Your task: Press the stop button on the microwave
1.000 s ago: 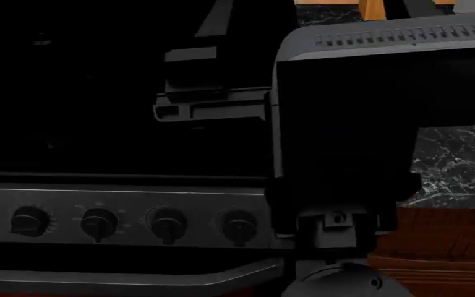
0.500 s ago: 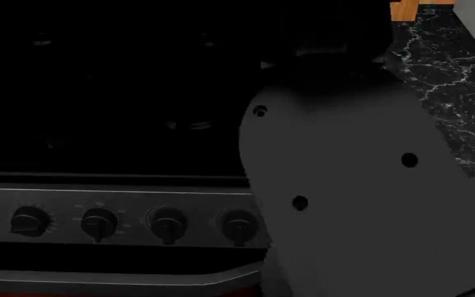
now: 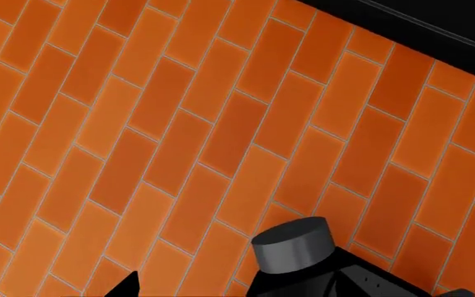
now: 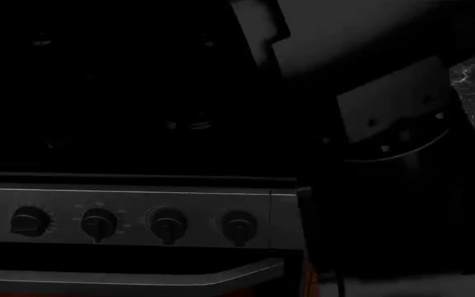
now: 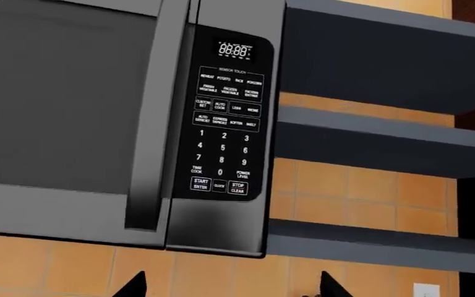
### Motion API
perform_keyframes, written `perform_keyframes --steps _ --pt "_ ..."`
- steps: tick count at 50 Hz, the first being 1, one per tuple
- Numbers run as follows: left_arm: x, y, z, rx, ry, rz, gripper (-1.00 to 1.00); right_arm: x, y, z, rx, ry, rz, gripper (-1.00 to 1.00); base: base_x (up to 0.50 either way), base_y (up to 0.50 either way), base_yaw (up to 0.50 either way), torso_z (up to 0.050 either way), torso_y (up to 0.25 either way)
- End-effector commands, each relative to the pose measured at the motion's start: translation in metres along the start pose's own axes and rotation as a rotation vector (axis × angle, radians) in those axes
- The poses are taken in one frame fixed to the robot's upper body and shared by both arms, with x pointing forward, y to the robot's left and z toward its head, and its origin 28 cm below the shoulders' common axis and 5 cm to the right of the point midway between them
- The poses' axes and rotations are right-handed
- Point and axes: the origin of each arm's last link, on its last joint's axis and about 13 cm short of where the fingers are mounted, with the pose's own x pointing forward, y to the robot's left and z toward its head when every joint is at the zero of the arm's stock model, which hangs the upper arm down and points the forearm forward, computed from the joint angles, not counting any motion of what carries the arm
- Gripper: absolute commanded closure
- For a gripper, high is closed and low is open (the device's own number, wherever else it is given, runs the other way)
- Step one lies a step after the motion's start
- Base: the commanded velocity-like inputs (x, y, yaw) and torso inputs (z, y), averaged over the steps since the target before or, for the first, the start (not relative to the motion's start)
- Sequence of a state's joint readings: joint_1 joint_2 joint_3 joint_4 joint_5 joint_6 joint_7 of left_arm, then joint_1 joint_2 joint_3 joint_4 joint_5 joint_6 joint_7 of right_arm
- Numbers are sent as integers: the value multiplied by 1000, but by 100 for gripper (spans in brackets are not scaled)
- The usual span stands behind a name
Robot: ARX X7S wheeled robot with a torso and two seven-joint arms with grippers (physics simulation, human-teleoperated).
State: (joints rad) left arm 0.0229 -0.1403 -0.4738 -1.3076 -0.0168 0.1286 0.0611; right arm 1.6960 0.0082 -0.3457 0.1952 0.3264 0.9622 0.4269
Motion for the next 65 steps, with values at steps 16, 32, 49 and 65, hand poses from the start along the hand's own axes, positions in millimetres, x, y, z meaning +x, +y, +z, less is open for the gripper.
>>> perform_keyframes --steps 16,32,49,65 --pt "0 0 -1 -2 3 -1 -100 48 -3 48 -5 -22 -90 -100 0 0 0 50 84" --pt "0 0 -1 -2 3 -1 -100 53 -5 60 24 -69 -104 -100 232 -79 0 50 85" --pt "0 0 -1 -2 3 -1 -100 33 -5 97 134 -180 -107 -100 189 -52 0 50 84" --pt "0 0 -1 -2 3 -1 -100 32 9 75 129 -127 -39 -100 232 -108 0 50 85"
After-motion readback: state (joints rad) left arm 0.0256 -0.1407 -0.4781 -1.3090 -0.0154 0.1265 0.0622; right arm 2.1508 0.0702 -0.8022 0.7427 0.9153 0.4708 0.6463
